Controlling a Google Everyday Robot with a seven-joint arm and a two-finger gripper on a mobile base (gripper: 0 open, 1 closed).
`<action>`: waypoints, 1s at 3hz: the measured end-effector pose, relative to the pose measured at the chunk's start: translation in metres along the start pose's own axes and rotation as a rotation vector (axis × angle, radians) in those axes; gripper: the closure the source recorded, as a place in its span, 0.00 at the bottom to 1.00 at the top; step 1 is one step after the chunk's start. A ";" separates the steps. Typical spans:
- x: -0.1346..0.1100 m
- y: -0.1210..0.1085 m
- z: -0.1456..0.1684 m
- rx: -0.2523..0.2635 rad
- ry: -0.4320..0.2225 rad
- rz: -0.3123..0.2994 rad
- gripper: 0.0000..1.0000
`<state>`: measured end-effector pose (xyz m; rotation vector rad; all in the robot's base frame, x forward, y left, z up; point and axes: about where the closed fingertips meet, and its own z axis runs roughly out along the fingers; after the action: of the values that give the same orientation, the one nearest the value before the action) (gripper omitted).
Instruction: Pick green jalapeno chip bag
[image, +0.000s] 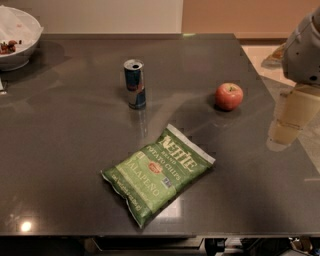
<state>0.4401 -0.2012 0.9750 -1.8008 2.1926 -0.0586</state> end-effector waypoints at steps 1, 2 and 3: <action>-0.023 0.001 0.016 -0.040 -0.037 -0.072 0.00; -0.052 0.008 0.033 -0.069 -0.085 -0.149 0.00; -0.081 0.023 0.050 -0.096 -0.132 -0.219 0.00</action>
Offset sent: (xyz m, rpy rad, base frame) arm 0.0087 0.0943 -0.0401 0.0918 0.0503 0.2885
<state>0.4451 -0.1104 0.9390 -2.0288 1.9318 0.1171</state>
